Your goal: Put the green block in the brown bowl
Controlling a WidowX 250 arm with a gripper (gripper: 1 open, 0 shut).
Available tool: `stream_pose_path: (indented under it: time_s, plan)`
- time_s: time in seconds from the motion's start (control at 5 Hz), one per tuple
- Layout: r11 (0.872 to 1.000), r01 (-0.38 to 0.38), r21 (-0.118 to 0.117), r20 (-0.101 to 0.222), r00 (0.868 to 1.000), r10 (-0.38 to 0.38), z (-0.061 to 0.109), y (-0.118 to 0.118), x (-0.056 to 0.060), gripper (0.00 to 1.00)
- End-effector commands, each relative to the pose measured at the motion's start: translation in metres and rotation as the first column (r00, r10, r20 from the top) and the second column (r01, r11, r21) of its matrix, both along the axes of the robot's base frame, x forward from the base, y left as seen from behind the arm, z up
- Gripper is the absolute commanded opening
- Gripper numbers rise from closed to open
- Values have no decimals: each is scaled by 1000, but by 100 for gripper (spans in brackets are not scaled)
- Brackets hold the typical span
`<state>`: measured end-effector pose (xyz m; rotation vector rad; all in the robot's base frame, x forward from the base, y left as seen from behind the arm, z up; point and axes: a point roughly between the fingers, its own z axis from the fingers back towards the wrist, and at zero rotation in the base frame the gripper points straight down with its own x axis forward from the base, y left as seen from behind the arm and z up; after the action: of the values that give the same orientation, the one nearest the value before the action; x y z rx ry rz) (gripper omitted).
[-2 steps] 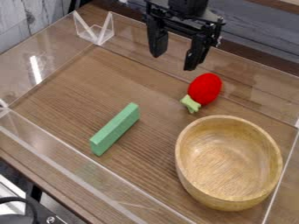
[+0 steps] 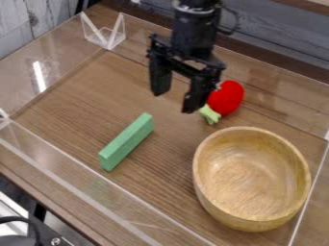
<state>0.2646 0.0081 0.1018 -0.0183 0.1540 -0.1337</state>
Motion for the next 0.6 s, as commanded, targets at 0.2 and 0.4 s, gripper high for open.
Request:
stream_pose_path:
  time_s: [0.2,0.4]
  plan:
    - [980,201,6,35,979,-201,1,38,-32,100]
    - [954,299,-4,27,954,-299,-12,51,-45,100]
